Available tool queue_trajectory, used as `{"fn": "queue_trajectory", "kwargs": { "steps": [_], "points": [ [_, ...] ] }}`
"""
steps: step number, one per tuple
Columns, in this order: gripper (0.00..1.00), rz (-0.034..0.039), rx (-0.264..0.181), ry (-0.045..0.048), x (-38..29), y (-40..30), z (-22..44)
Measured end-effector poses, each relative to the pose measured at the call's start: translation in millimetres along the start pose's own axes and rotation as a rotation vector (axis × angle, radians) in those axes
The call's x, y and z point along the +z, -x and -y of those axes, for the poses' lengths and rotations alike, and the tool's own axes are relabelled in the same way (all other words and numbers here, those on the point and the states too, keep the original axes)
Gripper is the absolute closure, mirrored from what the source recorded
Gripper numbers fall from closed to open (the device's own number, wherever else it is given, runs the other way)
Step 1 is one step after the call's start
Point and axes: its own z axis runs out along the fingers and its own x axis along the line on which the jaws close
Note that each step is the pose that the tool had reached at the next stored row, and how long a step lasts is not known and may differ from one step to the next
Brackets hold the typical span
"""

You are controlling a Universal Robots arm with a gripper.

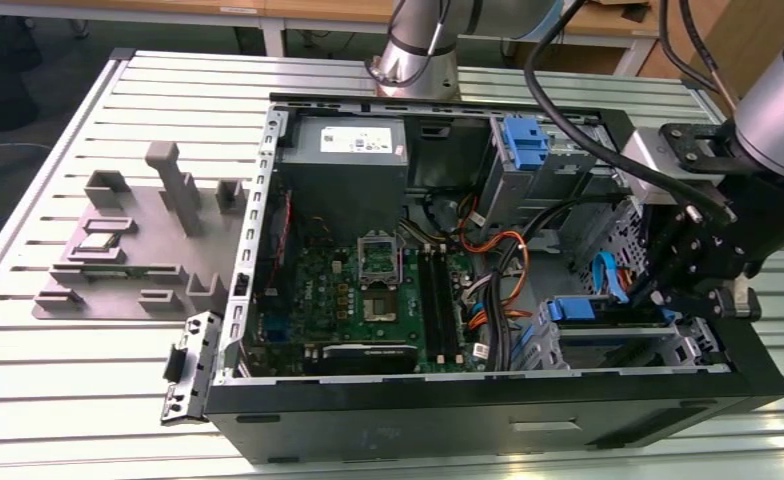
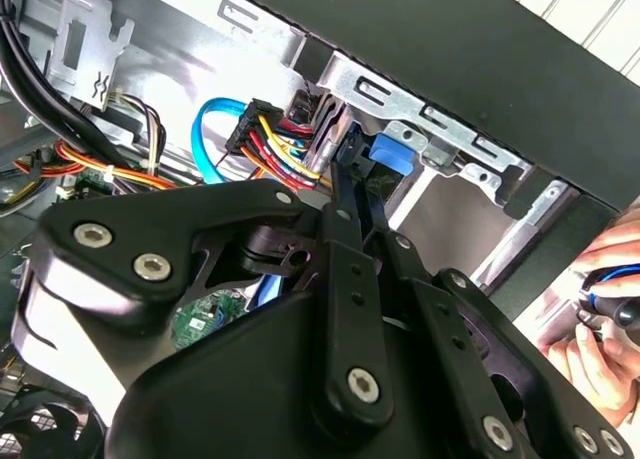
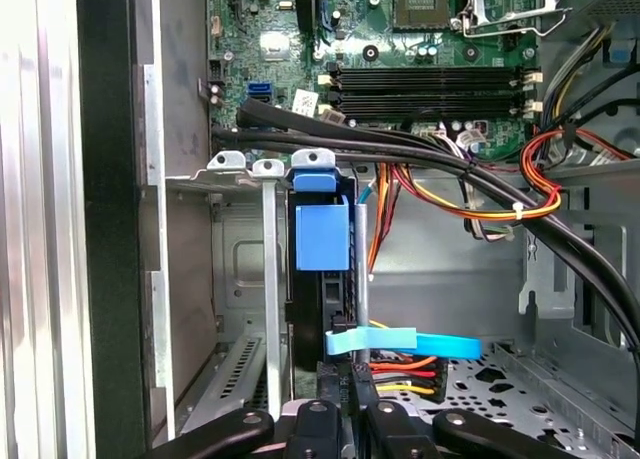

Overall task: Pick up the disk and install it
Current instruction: 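Insert the second disk wire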

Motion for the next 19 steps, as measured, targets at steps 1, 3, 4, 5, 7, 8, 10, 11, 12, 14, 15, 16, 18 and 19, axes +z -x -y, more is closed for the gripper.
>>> {"fn": "queue_trajectory", "kwargs": {
  "steps": [1,3,4,5,7,8,10,11,12,14,15,16,18,19],
  "points": [
    [0.84,-0.0002,0.000,0.0000,0.2,0.0,0.0],
    [0.84,0.0000,0.000,0.0000,0.4,0.0,0.0],
    [0.84,0.0003,0.000,0.0000,0.6,0.0,0.0],
    [0.84,0.0005,0.000,0.0000,0.7,0.0,0.0],
    [0.84,0.0004,0.000,0.0000,0.8,0.0,0.0],
    [0.84,0.0004,0.000,0.0000,0.8,0.0,0.0],
    [0.82,0.0020,0.000,0.0002,1.6,0.1,-0.1],
    [0.76,0.0018,0.000,0.0001,1.6,0.1,-0.1],
    [0.76,0.0014,0.000,0.0001,1.5,0.0,-0.1],
    [0.76,0.0006,0.000,0.0000,1.1,0.0,-0.1],
    [0.76,0.0005,0.000,0.0000,1.1,0.0,-0.1],
    [0.76,0.0004,0.000,0.0000,1.1,0.0,-0.1],
    [0.76,0.0004,0.000,0.0000,0.0,0.0,0.0],
    [0.76,0.0006,0.000,0.0000,-0.9,0.1,0.0]
  ]
}}
